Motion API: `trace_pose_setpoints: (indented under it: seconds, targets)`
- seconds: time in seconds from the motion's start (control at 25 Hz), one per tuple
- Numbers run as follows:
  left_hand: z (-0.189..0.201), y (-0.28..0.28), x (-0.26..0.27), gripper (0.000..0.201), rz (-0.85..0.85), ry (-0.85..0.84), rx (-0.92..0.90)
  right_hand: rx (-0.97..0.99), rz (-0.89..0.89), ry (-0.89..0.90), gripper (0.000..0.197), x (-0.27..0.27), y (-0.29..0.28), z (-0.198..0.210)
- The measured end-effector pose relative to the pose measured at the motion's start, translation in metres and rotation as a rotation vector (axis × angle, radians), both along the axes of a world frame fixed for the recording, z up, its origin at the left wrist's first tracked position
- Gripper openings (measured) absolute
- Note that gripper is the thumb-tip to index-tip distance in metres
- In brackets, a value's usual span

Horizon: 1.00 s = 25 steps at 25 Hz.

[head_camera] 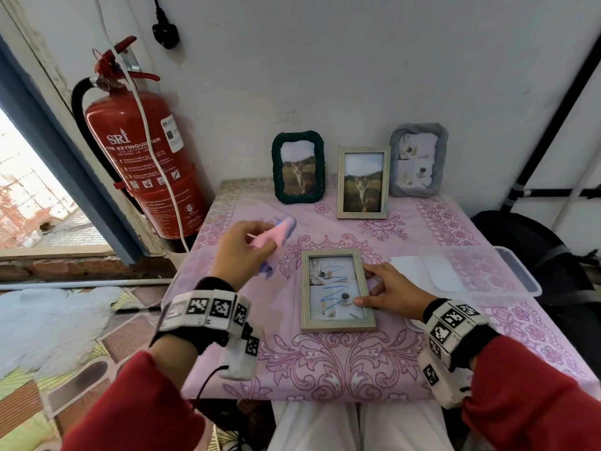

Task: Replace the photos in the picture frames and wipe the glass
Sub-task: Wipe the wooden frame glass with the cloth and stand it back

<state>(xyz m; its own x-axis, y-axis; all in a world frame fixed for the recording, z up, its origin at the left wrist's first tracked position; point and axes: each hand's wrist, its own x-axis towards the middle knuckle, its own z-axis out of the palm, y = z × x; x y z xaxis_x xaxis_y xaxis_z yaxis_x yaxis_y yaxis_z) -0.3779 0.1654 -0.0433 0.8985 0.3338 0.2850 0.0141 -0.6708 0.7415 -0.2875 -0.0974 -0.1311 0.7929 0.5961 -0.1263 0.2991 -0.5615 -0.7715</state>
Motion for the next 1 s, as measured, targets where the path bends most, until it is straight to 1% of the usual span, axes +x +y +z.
trace_pose_setpoints:
  seconds: [0.08, 0.12, 0.2, 0.24, 0.32, 0.36, 0.44, 0.52, 0.56, 0.6, 0.68, 0.72, 0.76, 0.84, 0.88, 0.92, 0.96, 1.0]
  targets:
    - [-0.015, -0.023, 0.01, 0.023, -0.042, 0.026, -0.038, -0.018, 0.029, 0.006, 0.072, 0.001, -0.001, -0.001]
    - [-0.022, -0.033, 0.013, 0.024, -0.072, 0.047, -0.025, -0.013, 0.034, 0.012, 0.072, 0.002, -0.001, -0.001]
    - [-0.038, -0.05, 0.018, 0.029, -0.178, 0.137, 0.059, 0.008, 0.027, 0.025, 0.071, 0.001, -0.002, 0.0]
    - [-0.044, -0.057, 0.02, 0.03, -0.262, 0.206, 0.112, 0.019, 0.022, 0.034, 0.072, 0.001, -0.002, 0.0]
    - [-0.055, -0.069, 0.022, 0.028, -0.419, 0.347, 0.222, 0.034, 0.019, 0.041, 0.073, 0.0, -0.002, 0.001]
    - [-0.059, -0.072, 0.022, 0.027, -0.451, 0.385, 0.251, 0.033, 0.019, 0.043, 0.073, -0.001, -0.001, 0.002]
    - [-0.06, -0.071, 0.022, 0.03, -0.45, 0.412, 0.237, 0.025, 0.007, 0.059, 0.075, -0.001, -0.002, 0.003]
    - [-0.058, -0.065, 0.021, 0.033, -0.435, 0.381, 0.18, 0.016, -0.005, 0.073, 0.077, -0.002, -0.002, 0.004]
    - [-0.057, -0.061, 0.022, 0.035, -0.426, 0.366, 0.191, 0.018, -0.01, 0.075, 0.078, -0.003, -0.002, 0.005]
    - [-0.057, -0.058, 0.022, 0.039, -0.422, 0.371, 0.26, 0.015, -0.013, 0.073, 0.077, -0.004, -0.002, 0.006]
    - [-0.059, -0.056, 0.023, 0.048, -0.438, 0.454, 0.399, -0.021, 0.002, 0.062, 0.077, -0.006, -0.002, 0.009]
    - [-0.06, -0.056, 0.023, 0.05, -0.458, 0.483, 0.4, -0.057, 0.02, 0.061, 0.077, -0.007, -0.001, 0.012]
    - [-0.061, -0.056, 0.023, 0.052, -0.474, 0.489, 0.357, -0.108, 0.038, 0.055, 0.077, -0.007, 0.0, 0.014]
    - [-0.059, -0.053, 0.022, 0.055, -0.47, 0.424, 0.253, -0.208, 0.016, -0.022, 0.075, -0.006, 0.004, 0.02]
    - [-0.058, -0.048, 0.023, 0.06, -0.455, 0.39, 0.223, -0.216, -0.03, -0.107, 0.07, -0.006, 0.007, 0.024]
    - [-0.056, -0.041, 0.024, 0.069, -0.44, 0.39, 0.218, -0.177, -0.08, -0.207, 0.061, -0.007, 0.011, 0.03]
    - [-0.056, -0.033, 0.025, 0.083, -0.437, 0.437, 0.245, -0.111, -0.11, -0.291, 0.052, -0.009, 0.017, 0.035]
    - [-0.055, -0.026, 0.025, 0.096, -0.456, 0.515, 0.301, -0.068, -0.1, -0.34, 0.045, -0.013, 0.024, 0.039]
